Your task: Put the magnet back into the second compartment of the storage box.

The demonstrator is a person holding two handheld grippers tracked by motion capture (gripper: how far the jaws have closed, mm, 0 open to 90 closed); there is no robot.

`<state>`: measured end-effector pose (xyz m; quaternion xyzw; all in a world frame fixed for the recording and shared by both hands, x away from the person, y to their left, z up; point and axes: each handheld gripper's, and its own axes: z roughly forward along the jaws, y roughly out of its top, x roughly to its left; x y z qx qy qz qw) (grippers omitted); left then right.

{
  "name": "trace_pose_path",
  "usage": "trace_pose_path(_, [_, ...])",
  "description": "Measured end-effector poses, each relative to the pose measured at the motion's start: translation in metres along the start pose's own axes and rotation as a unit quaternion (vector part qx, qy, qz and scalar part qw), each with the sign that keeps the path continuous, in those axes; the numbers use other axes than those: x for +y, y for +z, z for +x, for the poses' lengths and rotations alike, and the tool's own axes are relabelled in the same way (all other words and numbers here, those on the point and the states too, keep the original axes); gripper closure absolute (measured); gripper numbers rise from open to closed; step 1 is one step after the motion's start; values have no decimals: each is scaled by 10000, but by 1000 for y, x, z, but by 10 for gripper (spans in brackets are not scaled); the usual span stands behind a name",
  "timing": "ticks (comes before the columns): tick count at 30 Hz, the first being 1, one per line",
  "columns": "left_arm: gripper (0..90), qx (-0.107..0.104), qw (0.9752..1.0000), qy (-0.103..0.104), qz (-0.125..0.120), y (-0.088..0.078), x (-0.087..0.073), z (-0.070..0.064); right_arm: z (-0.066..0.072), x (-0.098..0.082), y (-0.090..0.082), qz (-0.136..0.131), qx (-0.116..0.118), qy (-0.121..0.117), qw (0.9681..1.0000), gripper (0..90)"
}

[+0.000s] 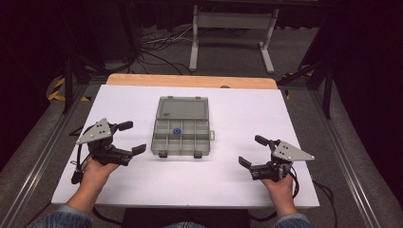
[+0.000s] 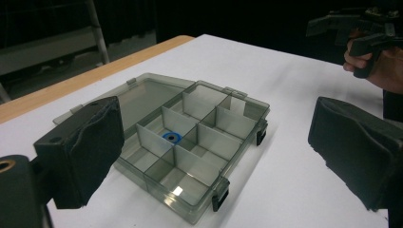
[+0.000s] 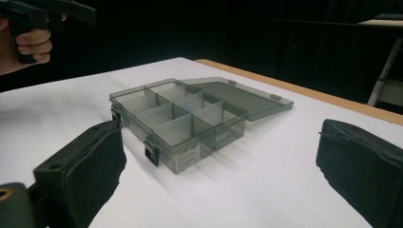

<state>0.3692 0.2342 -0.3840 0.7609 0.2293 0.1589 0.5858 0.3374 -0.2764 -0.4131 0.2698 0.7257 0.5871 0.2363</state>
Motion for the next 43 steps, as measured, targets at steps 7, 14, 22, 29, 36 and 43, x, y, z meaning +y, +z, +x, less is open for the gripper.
trace_pose_path(7, [55,79,9991,-181,-378,-10,-22,2,1,0,0,-44,17,-46,10000,22])
trace_pose_path(14, [40,191,9985,-60,-502,-17,-35,1,0,-1,-1,-93,11,-82,9999,10])
trace_pose_path(22, [26,410,9984,243,-315,-19,-54,0,-1,-3,-2,-103,-38,-154,9998,5])
trace_pose_path(29, [22,462,9982,141,-356,-14,-64,-1,0,-4,-2,-166,9,-180,9997,1])
trace_pose_path(36, [20,443,9981,29,-432,-14,-65,-1,-1,-6,-1,-157,38,-147,9998,1])
trace_pose_path(43, [19,452,9983,47,-365,-14,-65,-2,0,-6,-1,-180,23,-133,9997,1])
